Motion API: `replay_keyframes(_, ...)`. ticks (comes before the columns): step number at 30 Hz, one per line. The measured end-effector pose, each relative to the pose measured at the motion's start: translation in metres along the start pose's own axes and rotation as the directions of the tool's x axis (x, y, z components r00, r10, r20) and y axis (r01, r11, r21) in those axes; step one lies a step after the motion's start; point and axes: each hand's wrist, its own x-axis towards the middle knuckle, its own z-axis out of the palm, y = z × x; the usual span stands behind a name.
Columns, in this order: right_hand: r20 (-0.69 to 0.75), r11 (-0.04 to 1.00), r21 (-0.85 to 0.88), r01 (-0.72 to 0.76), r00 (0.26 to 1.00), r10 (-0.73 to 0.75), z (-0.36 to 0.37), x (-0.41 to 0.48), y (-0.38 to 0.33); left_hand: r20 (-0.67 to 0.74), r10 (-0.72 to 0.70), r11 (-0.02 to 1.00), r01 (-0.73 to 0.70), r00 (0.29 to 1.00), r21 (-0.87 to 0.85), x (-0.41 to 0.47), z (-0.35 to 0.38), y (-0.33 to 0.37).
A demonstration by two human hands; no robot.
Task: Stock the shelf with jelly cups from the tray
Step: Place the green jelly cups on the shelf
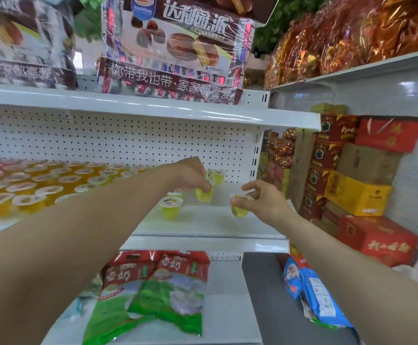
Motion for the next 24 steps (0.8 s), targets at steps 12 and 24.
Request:
replay_keyframes(12, -0.003, 0.991, 0.015, -0.131, 0.991, 0.131, 0.055, 0.108, 0.045, 0.1, 0.032, 0.929, -0.066, 0.995, 0.365, 0.13, 0.01, -0.027)
replay_keyframes(24, -0.005, 0.981, -0.166, -0.105, 0.994, 0.105, 0.084, 0.186, 0.044, 0.051, 0.012, 0.933, -0.029, 0.999, 0.358, 0.194, 0.021, -0.064)
